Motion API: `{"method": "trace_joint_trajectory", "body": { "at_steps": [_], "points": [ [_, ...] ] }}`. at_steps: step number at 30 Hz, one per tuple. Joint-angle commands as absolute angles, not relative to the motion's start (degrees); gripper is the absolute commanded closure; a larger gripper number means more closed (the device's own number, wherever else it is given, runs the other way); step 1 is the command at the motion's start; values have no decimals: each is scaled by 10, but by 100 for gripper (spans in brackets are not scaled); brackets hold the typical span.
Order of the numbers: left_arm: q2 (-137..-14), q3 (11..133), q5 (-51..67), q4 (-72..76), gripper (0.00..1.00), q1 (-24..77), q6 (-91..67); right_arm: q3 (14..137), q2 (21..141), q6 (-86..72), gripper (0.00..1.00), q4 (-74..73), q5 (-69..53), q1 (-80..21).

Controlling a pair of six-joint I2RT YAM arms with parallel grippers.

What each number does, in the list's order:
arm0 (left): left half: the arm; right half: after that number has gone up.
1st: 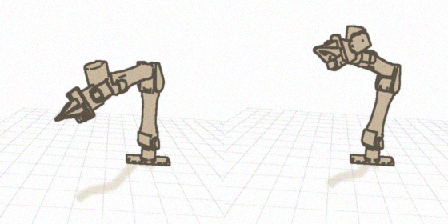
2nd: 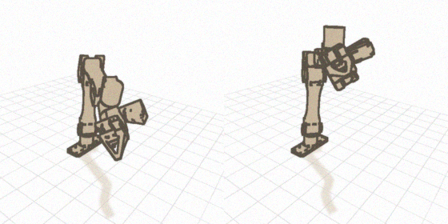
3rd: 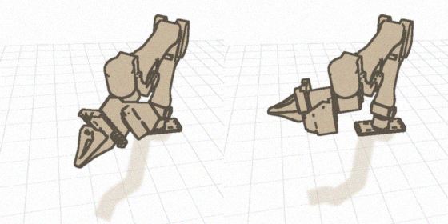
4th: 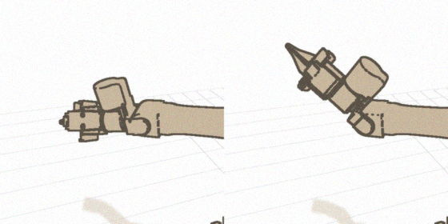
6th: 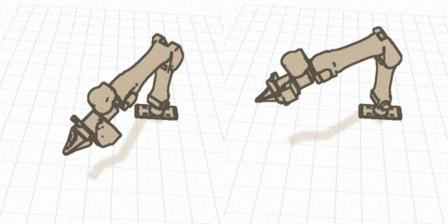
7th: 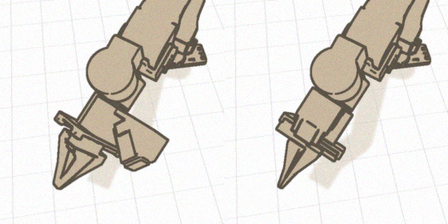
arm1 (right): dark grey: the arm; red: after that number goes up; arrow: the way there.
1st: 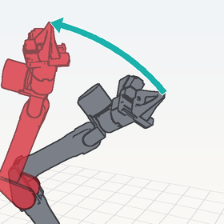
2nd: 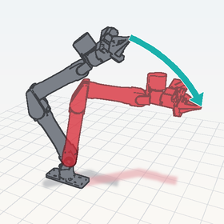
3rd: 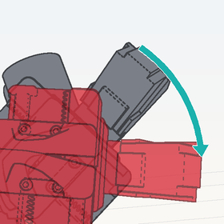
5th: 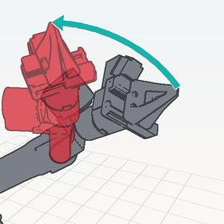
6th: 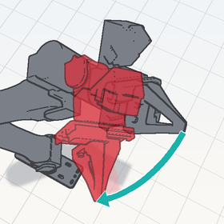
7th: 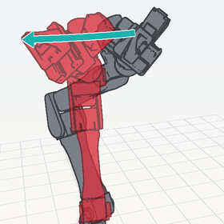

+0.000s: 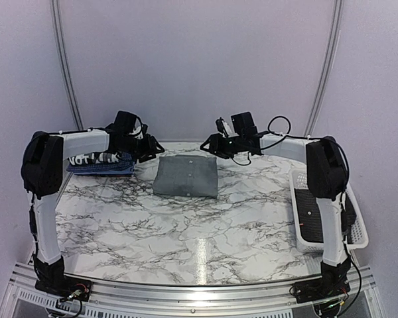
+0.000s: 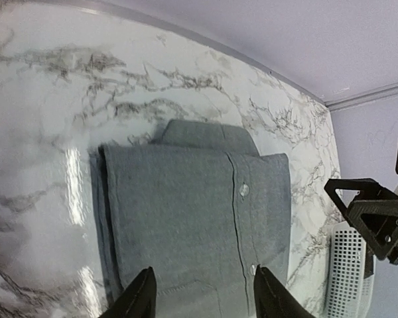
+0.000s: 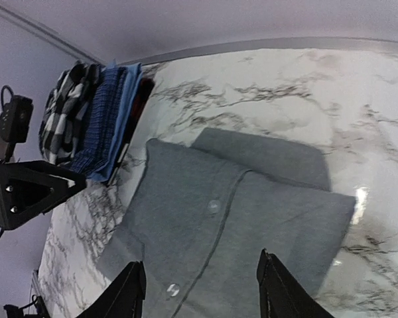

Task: Fold and stack the long sleeve shirts
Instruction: Fold the 2/3-rectangle-folded shirt at the center of the board, then smooth out the square-folded shirt at the center of the board.

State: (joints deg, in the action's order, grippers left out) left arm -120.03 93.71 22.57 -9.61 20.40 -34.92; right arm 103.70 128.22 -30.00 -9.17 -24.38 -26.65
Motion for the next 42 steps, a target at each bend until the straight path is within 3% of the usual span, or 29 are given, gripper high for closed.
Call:
{"method": "trace_joint_trajectory", "body": {
  "at_steps": [1, 6, 15, 24, 30, 42],
  "points": [
    [-1158, 871, 269, -75, 55, 237, -352, 1014, 1269, -323, 47, -40, -299, -312],
    [-1176, 833, 279, -46, 66, 273, -363, 998, 1292, -346, 48, -5, -319, -341],
    [-1201, 742, 275, 35, 75, 287, -387, 906, 1316, -367, 48, 72, -344, -344],
    [-1144, 708, 257, 35, 75, 287, -385, 879, 1280, -352, 49, 47, -325, -344],
    [-1082, 682, 158, -38, 74, 267, -365, 917, 1266, -342, 52, 14, -312, -347],
    [-1146, 716, 205, -39, 67, 230, -338, 935, 1304, -352, 72, 23, -322, -373]
  ]
}}
